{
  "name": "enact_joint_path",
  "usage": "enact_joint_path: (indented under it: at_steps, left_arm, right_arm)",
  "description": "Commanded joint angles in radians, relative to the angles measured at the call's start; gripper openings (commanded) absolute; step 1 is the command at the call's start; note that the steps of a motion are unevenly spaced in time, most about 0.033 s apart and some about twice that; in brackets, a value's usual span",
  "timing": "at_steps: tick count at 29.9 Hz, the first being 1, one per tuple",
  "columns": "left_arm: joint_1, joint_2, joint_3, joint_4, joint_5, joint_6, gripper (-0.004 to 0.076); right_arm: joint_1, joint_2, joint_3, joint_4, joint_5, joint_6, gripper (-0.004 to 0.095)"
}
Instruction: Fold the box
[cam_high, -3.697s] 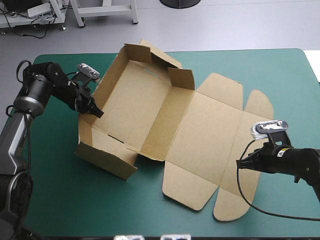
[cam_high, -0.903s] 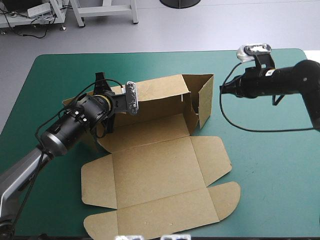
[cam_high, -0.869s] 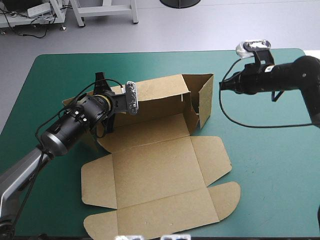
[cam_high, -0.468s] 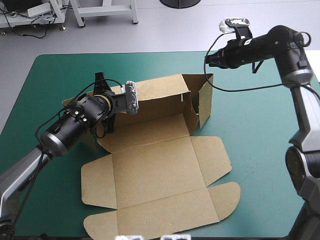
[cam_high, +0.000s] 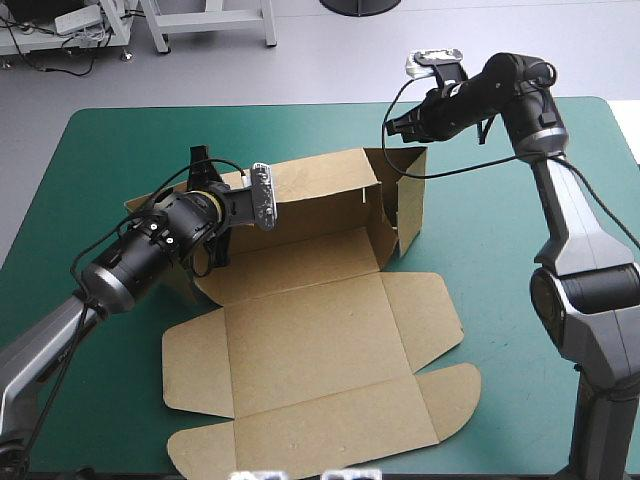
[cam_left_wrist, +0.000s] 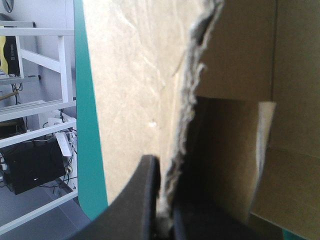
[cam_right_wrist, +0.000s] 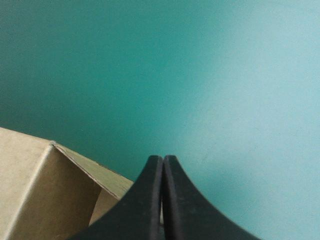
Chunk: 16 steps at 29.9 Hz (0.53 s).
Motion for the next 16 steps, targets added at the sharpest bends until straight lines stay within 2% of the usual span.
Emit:
enact_joint_path:
  at_steps: [1,5,9,16]
  left_arm:
    - [-0.005,-0.017,-0.003,-0.074,0.035,-0.014,-0.0006]
    - [-0.005,-0.017,-0.003,-0.076,0.033,-0.014,-0.0006]
    - [-0.005,-0.017,-0.003,-0.094,0.033,-0.014,-0.0006]
    - [-0.005,-0.017,-0.003,-0.096,0.025,-0.014,-0.0006]
  right_arm:
    - [0.033,-0.058,-0.036,-0.045,-0.033,0.012,-0.0004]
    - [0.076,-0.058,-0.036,-0.093,-0.055,0.013,-0.0004]
    - [0.104,-0.054,-0.036,-0.198,-0.059,0.042,-0.0004]
    - [0.104,-0.054,-0.029,-0.200,0.032,0.071,-0.0004]
